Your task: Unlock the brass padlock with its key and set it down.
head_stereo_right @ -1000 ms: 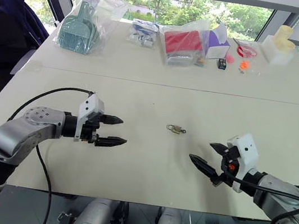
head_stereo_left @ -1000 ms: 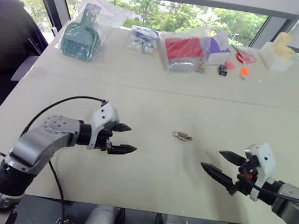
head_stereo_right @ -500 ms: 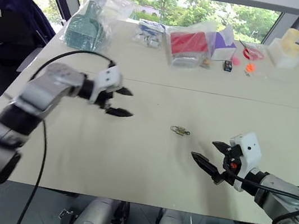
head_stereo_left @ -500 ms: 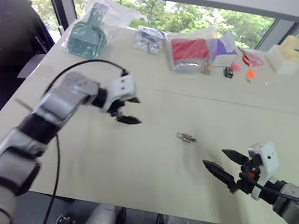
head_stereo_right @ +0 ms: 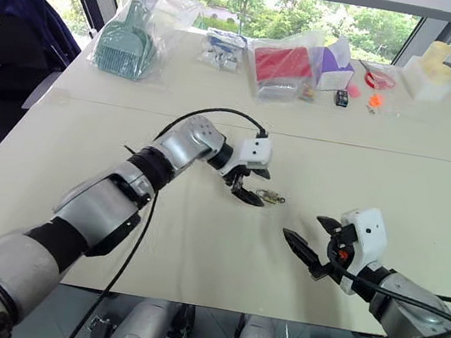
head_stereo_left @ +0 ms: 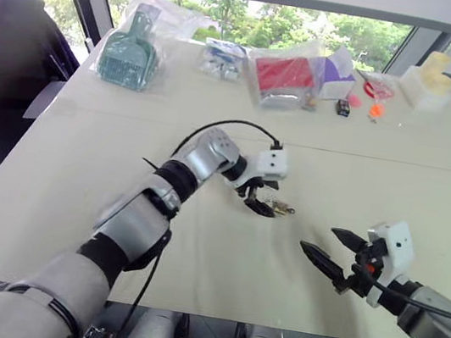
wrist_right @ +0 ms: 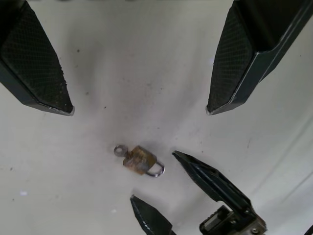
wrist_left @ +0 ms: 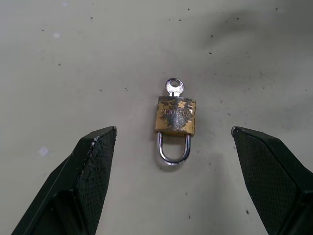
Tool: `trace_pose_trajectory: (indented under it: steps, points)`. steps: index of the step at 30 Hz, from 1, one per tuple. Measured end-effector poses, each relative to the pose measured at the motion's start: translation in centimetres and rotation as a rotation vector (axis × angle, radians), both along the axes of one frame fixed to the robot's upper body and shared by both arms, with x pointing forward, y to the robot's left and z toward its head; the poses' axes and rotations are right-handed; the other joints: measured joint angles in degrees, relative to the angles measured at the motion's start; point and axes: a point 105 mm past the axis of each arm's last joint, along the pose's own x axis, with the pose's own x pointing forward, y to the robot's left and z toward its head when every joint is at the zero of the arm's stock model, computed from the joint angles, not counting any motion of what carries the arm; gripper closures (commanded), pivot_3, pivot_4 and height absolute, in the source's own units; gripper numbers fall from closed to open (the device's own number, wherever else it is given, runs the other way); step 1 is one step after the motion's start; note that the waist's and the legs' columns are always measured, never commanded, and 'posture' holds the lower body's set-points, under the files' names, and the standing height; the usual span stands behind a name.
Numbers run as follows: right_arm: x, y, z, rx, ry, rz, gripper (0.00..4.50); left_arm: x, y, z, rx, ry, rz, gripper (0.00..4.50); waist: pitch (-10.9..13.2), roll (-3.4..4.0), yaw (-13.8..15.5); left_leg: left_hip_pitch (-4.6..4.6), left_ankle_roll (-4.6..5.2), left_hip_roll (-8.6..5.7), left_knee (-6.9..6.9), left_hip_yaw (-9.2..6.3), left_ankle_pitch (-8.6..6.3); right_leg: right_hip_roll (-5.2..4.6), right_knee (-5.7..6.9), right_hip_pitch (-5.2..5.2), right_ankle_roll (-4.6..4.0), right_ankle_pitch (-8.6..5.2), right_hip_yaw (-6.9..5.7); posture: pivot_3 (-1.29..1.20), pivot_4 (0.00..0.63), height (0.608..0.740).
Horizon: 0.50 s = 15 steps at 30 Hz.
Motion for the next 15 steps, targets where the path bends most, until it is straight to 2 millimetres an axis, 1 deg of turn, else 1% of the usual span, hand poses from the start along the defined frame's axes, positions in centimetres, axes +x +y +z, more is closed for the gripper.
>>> trace_pose_trajectory:
  steps: [4,6,8,9,13,14,15]
  points:
    - [0.0,0.3,0.0,0.012,-0.011,-0.013,0.02,-0.3,-1.2,-0.5,0.009,-0.004,0.004,0.57,0.0,0.0,-0.1,0.01,0.02,0.0,0.01,-0.01,-0.01,-0.01,0.0,0.0,0.0,0.0,0.0,0.0,0.15,0.735]
    - [0.0,0.3,0.0,0.012,-0.01,-0.019,0.0,-0.4,-1.4,-1.2,0.031,-0.005,0.003,1.12,0.0,-0.01,-0.1,0.0,0.02,0.0,0.01,-0.01,-0.01,0.0,0.0,-0.01,0.0,0.0,0.0,0.0,0.15,0.735]
    - [0.1,0.3,0.0,0.011,-0.015,-0.025,0.0,-0.4,-1.4,-1.3,0.043,-0.027,-0.008,1.69,0.0,-0.01,-0.1,0.03,0.02,0.01,0.01,-0.01,-0.01,0.0,0.0,0.02,0.0,0.0,0.0,0.0,0.15,0.735]
    - [0.2,0.3,0.1,0.01,-0.018,-0.027,0.0,-0.5,-1.4,-1.3,0.051,-0.036,-0.02,2.1,0.0,-0.01,0.0,0.03,0.02,0.01,0.01,-0.01,-0.01,0.0,0.0,0.03,0.0,0.0,0.0,0.0,0.15,0.735]
    - [0.2,0.2,0.1,0.009,-0.023,-0.035,0.0,-0.7,-1.4,-1.5,0.076,-0.063,-0.059,3.51,0.0,-0.04,-0.1,0.1,0.02,0.02,0.04,-0.03,-0.01,-0.01,-0.01,0.12,-0.01,0.0,-0.01,0.0,0.15,0.735]
    - [0.3,0.2,0.2,0.01,-0.024,-0.036,0.0,-0.7,-1.4,-1.5,0.081,-0.072,-0.064,3.73,0.0,-0.05,-0.1,0.12,0.02,0.03,0.04,-0.03,-0.01,-0.01,0.0,0.14,-0.01,0.0,0.0,0.0,0.15,0.735]
    - [0.3,0.3,0.2,0.011,-0.025,-0.035,0.0,-0.6,-1.3,-1.5,0.085,-0.08,-0.069,3.73,0.0,-0.05,-0.1,0.14,0.01,0.03,0.04,-0.03,-0.01,-0.01,0.0,0.15,-0.01,0.0,-0.01,0.0,0.15,0.735]
